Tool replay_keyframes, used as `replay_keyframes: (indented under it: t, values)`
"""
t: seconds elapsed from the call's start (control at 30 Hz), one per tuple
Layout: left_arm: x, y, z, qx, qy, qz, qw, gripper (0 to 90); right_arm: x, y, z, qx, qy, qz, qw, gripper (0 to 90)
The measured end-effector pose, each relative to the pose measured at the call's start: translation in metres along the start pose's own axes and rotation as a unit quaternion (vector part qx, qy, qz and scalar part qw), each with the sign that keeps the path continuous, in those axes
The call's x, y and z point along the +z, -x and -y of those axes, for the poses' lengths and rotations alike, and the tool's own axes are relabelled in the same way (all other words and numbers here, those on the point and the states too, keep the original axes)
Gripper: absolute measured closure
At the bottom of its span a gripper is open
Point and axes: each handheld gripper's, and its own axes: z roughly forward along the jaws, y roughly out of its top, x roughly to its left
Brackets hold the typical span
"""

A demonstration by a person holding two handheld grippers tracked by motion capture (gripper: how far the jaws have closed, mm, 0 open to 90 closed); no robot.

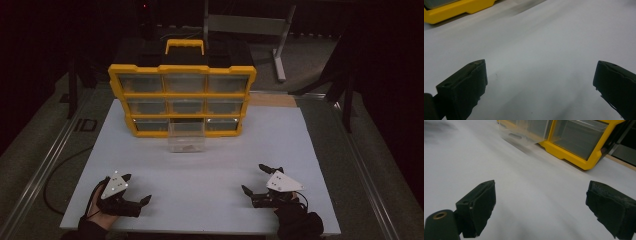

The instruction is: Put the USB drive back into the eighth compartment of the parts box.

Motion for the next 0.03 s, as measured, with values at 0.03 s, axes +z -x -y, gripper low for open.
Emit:
replay_keyframes:
  t: [0.03]
  values:
    - [0.0001, 0.0002, -0.0001, 0.001, -0.001, 0.0, 1.0, 0.4, -0.0001, -0.0001, -0.0001, -0.001, 0.0, 0.001, 1.0, 9.5]
